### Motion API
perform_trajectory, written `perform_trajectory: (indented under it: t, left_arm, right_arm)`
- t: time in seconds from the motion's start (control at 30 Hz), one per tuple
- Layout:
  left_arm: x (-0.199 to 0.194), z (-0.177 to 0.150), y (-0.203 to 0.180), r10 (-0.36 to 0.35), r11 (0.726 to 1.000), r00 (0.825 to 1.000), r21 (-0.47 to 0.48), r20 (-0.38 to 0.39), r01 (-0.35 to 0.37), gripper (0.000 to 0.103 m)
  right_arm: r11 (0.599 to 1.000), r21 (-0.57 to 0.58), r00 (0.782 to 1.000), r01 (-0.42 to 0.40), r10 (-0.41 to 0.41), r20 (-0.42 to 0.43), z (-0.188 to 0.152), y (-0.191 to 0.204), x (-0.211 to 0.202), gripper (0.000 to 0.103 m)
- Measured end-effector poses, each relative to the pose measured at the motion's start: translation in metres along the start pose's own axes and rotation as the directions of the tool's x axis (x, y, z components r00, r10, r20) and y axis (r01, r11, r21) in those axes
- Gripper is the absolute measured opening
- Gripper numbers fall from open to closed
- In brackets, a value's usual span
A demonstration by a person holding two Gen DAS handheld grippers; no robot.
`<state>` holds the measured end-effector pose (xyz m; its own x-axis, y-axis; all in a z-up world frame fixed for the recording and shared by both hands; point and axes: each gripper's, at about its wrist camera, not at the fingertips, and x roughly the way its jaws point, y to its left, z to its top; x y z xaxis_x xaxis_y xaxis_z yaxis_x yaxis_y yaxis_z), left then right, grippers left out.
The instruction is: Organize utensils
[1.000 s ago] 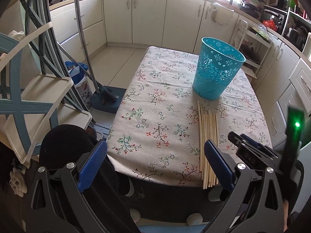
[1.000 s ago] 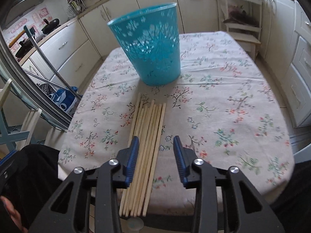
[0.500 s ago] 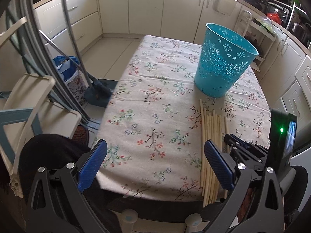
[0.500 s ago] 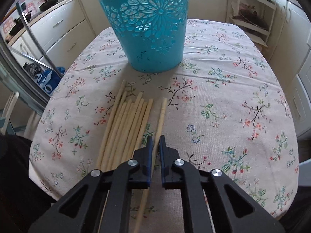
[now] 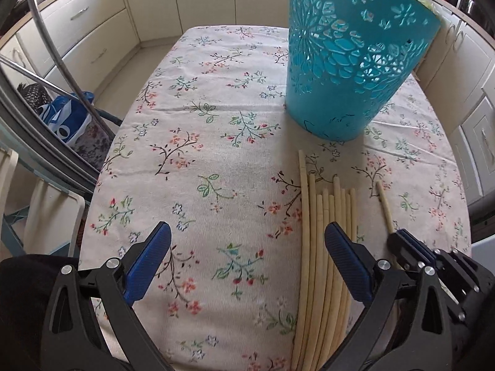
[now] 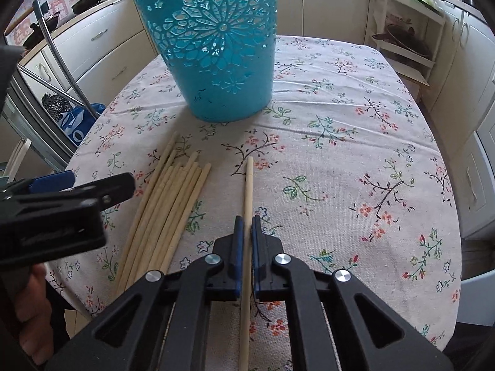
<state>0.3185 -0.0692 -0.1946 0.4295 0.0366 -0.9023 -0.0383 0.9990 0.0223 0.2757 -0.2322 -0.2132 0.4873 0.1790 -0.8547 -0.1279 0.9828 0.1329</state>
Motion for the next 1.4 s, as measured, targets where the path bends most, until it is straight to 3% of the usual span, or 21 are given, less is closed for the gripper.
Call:
perform_trajectory:
  t: [0.23, 0.47, 0.67, 0.8, 0.83, 0.87, 0.93, 1.07, 1.17, 1.27, 1.4]
  left_arm:
    - [0.02, 0.006, -0.007, 0.052, 0.999, 0.998, 0.016, -0.03, -0.051, 0.092]
    - [0.031, 0.012, -0.009, 0.075, 0.997, 0.997, 0.026, -0.025, -0.074, 0.091]
    - [0.032, 0.018, -0.016, 0.068, 0.996, 0.998, 0.051, -0.004, -0.067, 0.081]
    - [0.031, 0.021, -0.02, -0.022, 0.997, 0.999, 0.073, 0.038, 0.019, 0.048]
    - [0.031, 0.02, -0.022, -0.052, 0.995, 0.998, 0.093, 0.047, 0.047, 0.031]
    - [0.03, 0.021, -0.024, -0.065, 0.993, 0.997, 0.105, 0.049, 0.059, 0.026]
    - [0.03, 0.022, -0.026, -0.099, 0.989, 0.994, 0.117, 0.036, 0.094, 0.008]
    - [0.013, 0.022, -0.013, -0.19, 0.979, 0.981, 0.084, 0.047, 0.186, 0.005]
    - [-0.025, 0.029, 0.004, -0.275, 0.961, 0.954, 0.061, 0.122, 0.27, 0.005]
    - [-0.074, 0.043, 0.016, -0.352, 0.936, 0.906, 0.063, 0.235, 0.348, 0.005]
    - [-0.126, 0.072, 0.02, -0.422, 0.903, 0.83, 0.087, 0.365, 0.421, 0.005]
  right_arm:
    - [0.999, 0.023, 0.999, -0.044, 0.043, 0.004, 0.0, -0.006, 0.0, 0.006]
    - [0.999, 0.004, 0.999, -0.034, 0.034, 0.007, 0.0, -0.002, 0.001, 0.006]
    - [0.999, -0.039, 1.0, 0.004, -0.003, 0.013, 0.003, 0.004, 0.003, 0.006]
    - [0.996, -0.086, 0.999, 0.037, -0.036, 0.018, 0.004, 0.01, 0.006, 0.006]
    - [0.996, -0.085, 0.999, 0.036, -0.034, 0.021, 0.004, 0.01, 0.007, 0.006]
    - [0.996, -0.078, 0.999, 0.03, -0.028, 0.022, 0.004, 0.009, 0.007, 0.006]
    - [0.999, -0.045, 1.0, 0.003, -0.002, 0.021, 0.005, 0.003, 0.008, 0.006]
    - [0.996, 0.05, 0.997, -0.074, 0.073, 0.02, 0.006, -0.011, 0.008, 0.006]
    - [0.988, 0.104, 0.993, -0.114, 0.112, 0.022, 0.005, -0.018, 0.008, 0.006]
    - [0.98, 0.14, 0.99, -0.14, 0.138, 0.022, 0.005, -0.023, 0.009, 0.006]
    - [0.971, 0.174, 0.986, -0.165, 0.163, 0.024, 0.004, -0.028, 0.009, 0.006]
